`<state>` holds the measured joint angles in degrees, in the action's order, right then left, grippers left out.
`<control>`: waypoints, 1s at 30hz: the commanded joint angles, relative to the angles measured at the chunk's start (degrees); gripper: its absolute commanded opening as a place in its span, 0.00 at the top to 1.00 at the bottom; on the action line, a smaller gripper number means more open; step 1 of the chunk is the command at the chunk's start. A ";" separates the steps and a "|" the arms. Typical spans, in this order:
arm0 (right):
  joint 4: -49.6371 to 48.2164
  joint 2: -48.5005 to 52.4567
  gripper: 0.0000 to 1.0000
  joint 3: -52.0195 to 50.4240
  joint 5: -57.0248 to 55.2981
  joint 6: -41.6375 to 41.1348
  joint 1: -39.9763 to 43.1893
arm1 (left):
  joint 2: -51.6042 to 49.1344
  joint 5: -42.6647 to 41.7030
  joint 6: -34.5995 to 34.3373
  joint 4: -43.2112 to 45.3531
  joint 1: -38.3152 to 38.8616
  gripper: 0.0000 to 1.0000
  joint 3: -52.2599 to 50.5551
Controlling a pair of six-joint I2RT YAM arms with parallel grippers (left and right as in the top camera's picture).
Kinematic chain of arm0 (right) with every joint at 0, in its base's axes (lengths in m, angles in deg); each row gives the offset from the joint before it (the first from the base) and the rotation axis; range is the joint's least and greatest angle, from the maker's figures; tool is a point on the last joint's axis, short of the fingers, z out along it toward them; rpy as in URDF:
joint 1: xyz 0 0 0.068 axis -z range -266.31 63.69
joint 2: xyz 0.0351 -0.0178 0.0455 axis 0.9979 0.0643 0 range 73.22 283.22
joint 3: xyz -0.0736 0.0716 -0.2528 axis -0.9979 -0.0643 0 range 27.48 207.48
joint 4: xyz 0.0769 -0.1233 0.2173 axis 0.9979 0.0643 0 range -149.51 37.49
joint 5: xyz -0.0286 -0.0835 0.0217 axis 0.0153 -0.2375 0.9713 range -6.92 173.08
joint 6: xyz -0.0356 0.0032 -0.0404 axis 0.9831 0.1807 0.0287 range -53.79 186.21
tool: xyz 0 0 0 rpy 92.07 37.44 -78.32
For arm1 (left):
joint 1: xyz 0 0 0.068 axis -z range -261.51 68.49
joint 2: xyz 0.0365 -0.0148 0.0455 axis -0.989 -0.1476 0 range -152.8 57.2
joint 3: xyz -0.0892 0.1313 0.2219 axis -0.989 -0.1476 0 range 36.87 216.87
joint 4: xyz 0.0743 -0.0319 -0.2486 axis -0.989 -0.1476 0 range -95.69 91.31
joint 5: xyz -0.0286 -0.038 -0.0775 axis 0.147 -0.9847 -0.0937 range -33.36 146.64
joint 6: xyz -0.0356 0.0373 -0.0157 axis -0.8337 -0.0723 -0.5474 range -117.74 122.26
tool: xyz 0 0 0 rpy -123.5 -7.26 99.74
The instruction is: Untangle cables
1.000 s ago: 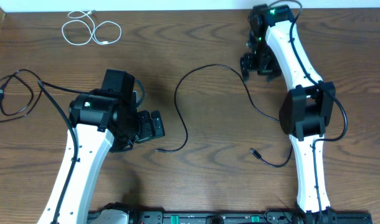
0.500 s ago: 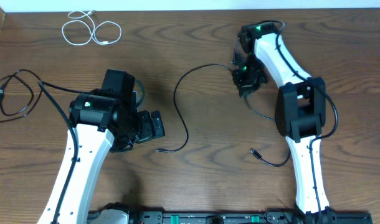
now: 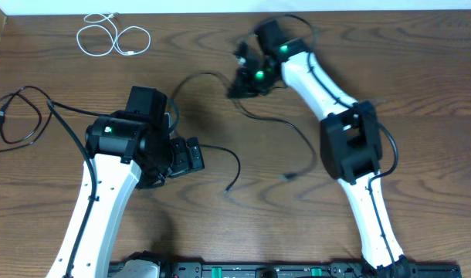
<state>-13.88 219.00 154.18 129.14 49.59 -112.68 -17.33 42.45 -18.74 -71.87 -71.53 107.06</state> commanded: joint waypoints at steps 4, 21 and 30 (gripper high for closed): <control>-18.18 -0.04 0.99 1.07 9.11 -21.18 -7.96 | -0.07 0.79 0.09 -0.20 0.09 0.00 0.15; -27.12 -0.04 0.01 1.07 -2.16 -27.58 -14.82 | -0.07 0.79 0.11 -0.20 0.09 0.00 0.15; 0.94 -2.05 0.01 1.09 -14.78 -16.06 -5.03 | -0.07 0.79 0.09 -0.20 0.09 0.00 0.15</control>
<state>-18.16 219.02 154.81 120.96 26.92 -122.01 -17.35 42.45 -18.74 -71.90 -71.53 107.06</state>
